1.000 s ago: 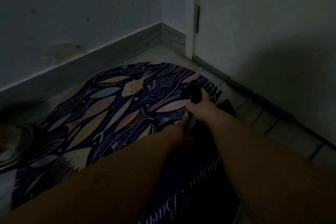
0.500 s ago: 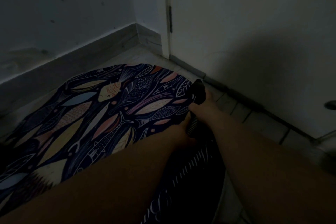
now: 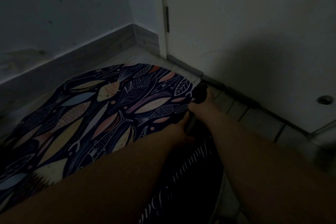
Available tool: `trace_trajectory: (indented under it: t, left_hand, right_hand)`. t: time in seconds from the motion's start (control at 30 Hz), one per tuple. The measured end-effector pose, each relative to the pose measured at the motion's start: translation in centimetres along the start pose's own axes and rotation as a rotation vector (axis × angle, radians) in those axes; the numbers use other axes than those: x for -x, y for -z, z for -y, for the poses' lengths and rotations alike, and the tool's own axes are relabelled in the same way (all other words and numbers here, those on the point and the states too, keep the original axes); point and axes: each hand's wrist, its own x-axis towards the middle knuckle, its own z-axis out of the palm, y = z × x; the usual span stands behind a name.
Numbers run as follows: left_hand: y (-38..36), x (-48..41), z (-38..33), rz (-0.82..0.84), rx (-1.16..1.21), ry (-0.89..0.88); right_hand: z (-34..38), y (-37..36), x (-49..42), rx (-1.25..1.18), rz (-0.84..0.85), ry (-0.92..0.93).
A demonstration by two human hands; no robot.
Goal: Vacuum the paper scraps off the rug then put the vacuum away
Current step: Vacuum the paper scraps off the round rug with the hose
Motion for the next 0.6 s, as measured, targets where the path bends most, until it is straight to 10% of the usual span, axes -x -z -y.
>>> trace_trajectory:
  t: [0.6]
  left_hand:
    - [0.7, 7.5, 13.6, -0.194, 0.183, 0.123]
  right_hand:
    - [3.4, -14.4, 6.2, 0.143, 0.263, 0.062]
